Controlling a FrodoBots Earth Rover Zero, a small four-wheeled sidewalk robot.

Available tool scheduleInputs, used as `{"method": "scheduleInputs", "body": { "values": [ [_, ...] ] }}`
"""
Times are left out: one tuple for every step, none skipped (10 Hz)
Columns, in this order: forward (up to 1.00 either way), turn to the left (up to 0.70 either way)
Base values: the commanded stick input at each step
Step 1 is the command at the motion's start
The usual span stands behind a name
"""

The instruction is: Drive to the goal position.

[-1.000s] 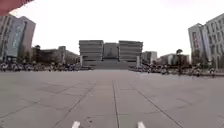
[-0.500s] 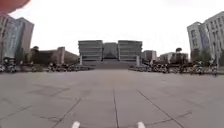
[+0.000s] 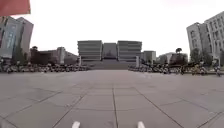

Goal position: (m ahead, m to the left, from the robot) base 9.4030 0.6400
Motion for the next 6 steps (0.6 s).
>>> {"method": "scheduleInputs", "body": {
  "values": [
    [0.60, 0.00],
    [0.60, 0.00],
    [0.60, 0.00],
    [0.60, 0.00],
    [0.60, 0.00],
    [0.60, 0.00]
  ]
}}
